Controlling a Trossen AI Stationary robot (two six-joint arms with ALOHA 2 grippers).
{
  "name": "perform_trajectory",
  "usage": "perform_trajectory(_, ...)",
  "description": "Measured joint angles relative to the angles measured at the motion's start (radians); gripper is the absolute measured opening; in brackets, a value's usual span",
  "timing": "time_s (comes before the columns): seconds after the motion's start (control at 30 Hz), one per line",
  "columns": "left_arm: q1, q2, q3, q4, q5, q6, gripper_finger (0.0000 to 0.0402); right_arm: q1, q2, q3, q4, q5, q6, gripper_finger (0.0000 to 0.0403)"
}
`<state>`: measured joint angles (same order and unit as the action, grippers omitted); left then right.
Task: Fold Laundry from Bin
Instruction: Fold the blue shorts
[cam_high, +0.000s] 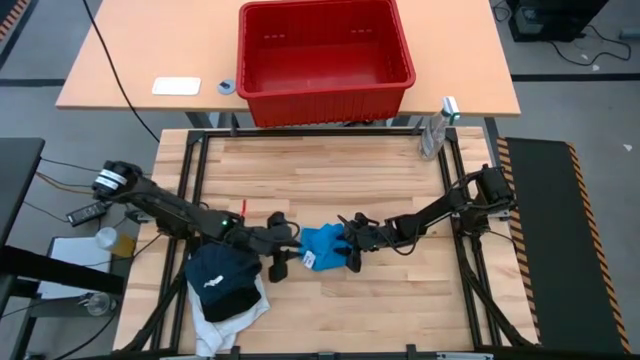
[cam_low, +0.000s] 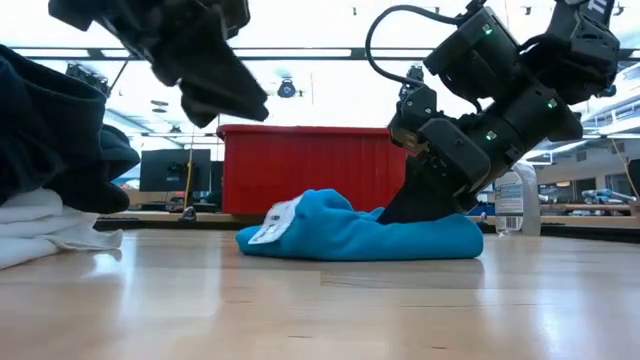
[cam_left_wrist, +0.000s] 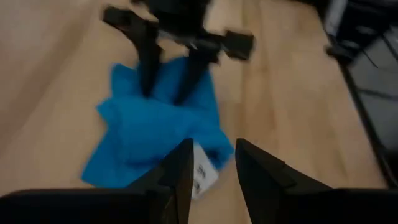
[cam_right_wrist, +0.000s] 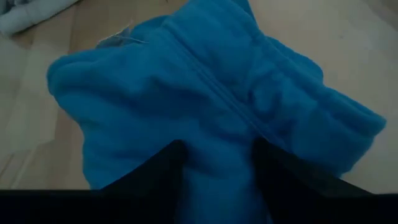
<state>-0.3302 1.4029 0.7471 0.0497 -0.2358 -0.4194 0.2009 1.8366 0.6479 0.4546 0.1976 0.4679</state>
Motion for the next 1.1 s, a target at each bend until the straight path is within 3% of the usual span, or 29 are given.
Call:
perform_trajectory(0.13,0.026,0.055,0.0,0.07,-0.084,-0.013,0.0121,0.001,0.001,-0.001,0.011,0.007,0.0,0.0206)
perform_trajectory(0.37,0.089,0.243,0.001,0.293,-0.08,-0.06,0.0121,0.0,0.002,-0.003,0.037,0.013,0.01,0.0206)
perform_trajectory(0.53,0.113,0.382,0.097,0.313,-0.076,-0.029,0.0121,0.0,0.003,-0.003,0.046,0.015,0.012,0.0206)
perform_trajectory(0.63,0.116,0.477,0.197,0.26,-0.076,0.023,0.0121,0.0,0.003,-0.003,0.047,0.015,0.027,0.0206)
perform_trajectory(0.8,0.117,0.582,0.338,0.021,-0.079,0.021,0.0121,0.0,0.003,-0.003,0.043,0.018,0.026,0.0206)
perform_trajectory(1.1,0.108,0.573,0.365,-0.082,-0.075,0.051,0.0121,0.0,0.003,-0.001,0.05,0.01,0.042,0.0206)
